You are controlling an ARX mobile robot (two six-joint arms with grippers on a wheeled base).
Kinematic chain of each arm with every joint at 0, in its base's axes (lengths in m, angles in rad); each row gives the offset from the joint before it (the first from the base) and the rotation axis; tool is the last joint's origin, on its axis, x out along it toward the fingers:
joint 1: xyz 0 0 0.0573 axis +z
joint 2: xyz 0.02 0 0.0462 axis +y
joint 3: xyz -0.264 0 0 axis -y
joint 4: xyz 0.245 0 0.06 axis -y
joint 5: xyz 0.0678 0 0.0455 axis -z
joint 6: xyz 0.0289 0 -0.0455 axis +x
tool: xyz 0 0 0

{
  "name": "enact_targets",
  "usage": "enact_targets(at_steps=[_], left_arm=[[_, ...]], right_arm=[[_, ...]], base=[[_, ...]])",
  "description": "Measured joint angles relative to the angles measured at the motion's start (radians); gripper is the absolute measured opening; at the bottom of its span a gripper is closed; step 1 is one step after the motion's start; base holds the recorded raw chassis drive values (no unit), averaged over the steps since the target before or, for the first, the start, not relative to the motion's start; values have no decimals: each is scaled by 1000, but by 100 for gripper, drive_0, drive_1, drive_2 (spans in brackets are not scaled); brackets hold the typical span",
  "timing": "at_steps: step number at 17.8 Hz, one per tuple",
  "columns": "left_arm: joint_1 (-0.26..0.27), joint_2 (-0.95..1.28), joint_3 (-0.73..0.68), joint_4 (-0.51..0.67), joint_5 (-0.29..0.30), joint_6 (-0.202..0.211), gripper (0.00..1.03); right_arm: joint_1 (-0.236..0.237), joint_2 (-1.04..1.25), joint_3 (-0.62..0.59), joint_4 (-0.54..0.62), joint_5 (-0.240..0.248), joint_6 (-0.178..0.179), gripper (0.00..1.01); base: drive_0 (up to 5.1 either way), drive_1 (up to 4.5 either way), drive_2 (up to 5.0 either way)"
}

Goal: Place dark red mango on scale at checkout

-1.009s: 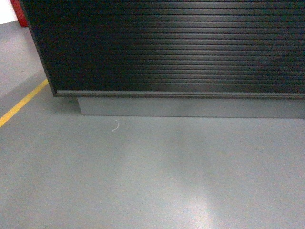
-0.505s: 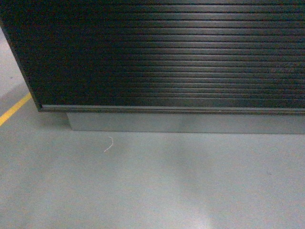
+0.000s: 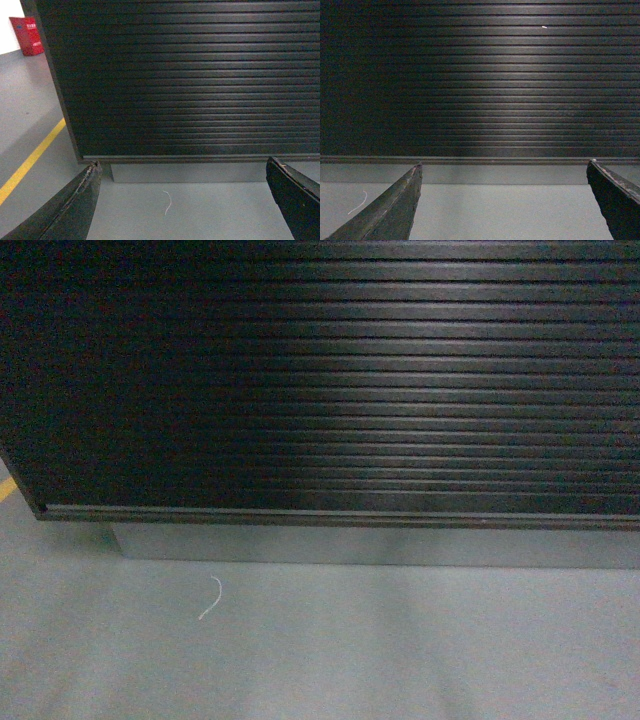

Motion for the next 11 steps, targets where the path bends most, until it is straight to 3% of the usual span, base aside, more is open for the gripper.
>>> enact_targets(at_steps=[11], left_arm=[[0,0,0,1,0,0,98]], right_arm=[[0,0,0,-4,0,0,98]], base=[[-3,373,-379]])
